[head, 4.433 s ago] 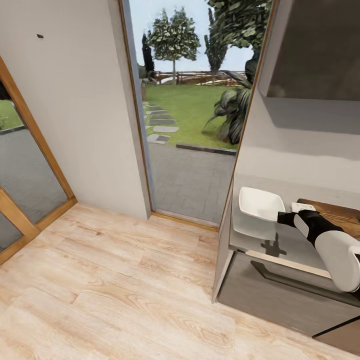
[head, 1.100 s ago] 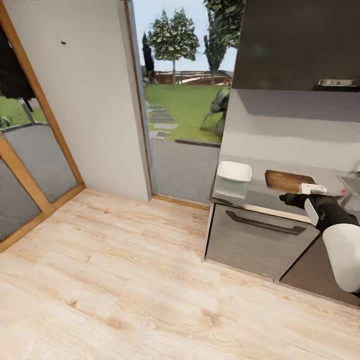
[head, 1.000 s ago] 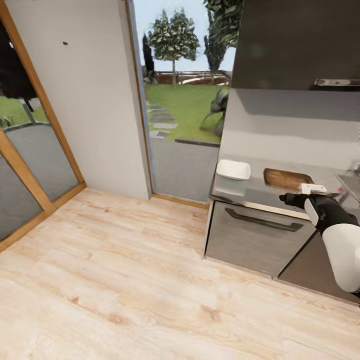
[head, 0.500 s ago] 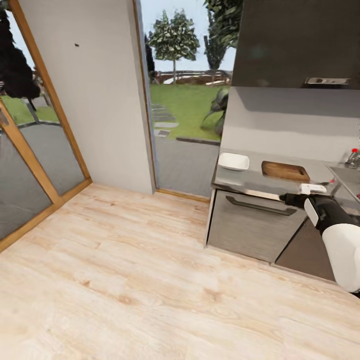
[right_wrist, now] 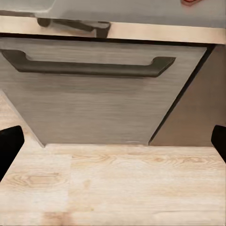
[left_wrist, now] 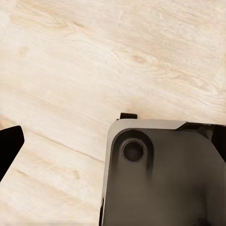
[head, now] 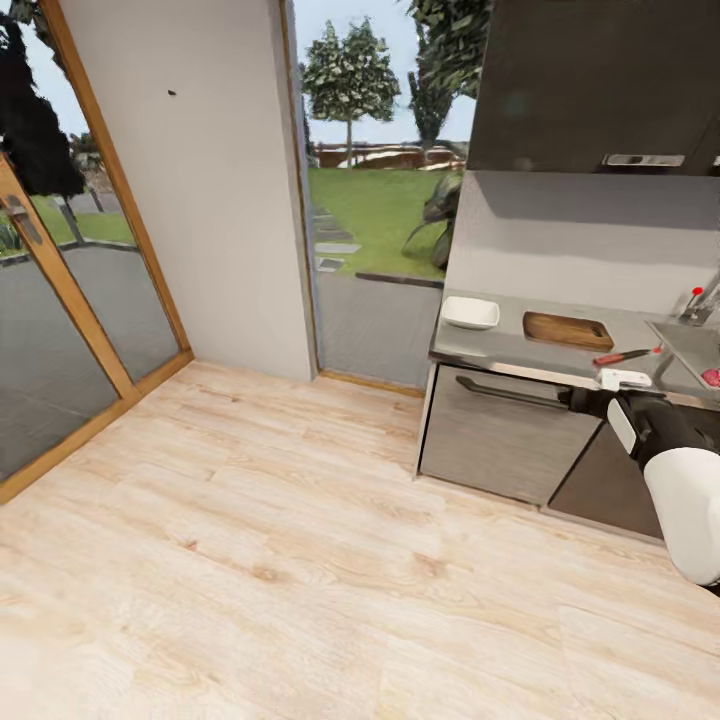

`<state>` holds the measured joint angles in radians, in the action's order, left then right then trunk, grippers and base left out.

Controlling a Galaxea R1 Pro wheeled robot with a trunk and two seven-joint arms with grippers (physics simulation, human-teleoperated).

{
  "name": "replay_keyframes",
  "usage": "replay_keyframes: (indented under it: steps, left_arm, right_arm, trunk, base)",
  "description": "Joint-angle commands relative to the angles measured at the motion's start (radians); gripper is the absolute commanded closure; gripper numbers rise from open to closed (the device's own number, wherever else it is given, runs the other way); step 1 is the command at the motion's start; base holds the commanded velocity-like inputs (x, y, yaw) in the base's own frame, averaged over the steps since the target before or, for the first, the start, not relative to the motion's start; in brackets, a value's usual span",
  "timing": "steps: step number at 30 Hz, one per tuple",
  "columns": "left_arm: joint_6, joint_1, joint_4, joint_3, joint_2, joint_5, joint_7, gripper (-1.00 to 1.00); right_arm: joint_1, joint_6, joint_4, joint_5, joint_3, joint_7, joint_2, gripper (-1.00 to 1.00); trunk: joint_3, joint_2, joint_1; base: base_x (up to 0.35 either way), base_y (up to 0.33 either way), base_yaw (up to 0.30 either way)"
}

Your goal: In the kitchen, take the Vidalia onion out of the sink, dice it on the chopping board with the paring knife, put the diced onion into the bowl on the countertop, then place both the paring knife and the chopping board into the sink.

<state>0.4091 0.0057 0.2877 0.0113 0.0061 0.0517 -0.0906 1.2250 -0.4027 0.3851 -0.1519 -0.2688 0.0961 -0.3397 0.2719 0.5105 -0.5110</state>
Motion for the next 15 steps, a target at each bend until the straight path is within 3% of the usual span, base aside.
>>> replay_keyframes:
  steps: [1, 5, 8, 10, 15]
  left_arm:
    - [0.002, 0.000, 0.002, -0.001, 0.000, 0.005, 0.000, -1.00]
    - [0.001, 0.000, 0.000, -0.001, 0.000, 0.006, 0.001, -1.00]
    - [0.001, 0.000, -0.010, 0.001, 0.001, 0.005, 0.001, -1.00]
    - [0.000, 0.000, -0.015, 0.002, 0.003, 0.004, 0.002, -1.00]
    - [-0.002, 0.000, -0.013, 0.004, 0.004, 0.003, 0.002, -1.00]
  right_arm:
    - [0.001, -0.004, -0.006, -0.010, -0.007, 0.008, 0.001, -1.00]
    - [0.001, 0.051, -0.132, -0.012, -0.007, 0.008, 0.002, -1.00]
    - [-0.014, 0.201, -0.274, -0.050, -0.002, 0.008, 0.005, -1.00]
    - [-0.071, 0.339, -0.332, -0.111, 0.000, 0.007, 0.010, -1.00]
    - [-0.273, 0.479, -0.361, -0.167, 0.000, 0.009, 0.017, -1.00]
  trunk:
    - [0.001, 0.001, 0.000]
    - [0.001, 0.001, 0.000]
    - [0.001, 0.001, 0.000]
    - [0.001, 0.001, 0.000]
    - [0.001, 0.001, 0.000]
  base:
    - [-0.027, 0.008, 0.000]
    - [-0.009, 0.003, 0.000]
    - [-0.002, 0.001, 0.000]
    - [0.000, 0.000, 0.000]
    - [0.000, 0.000, 0.000]
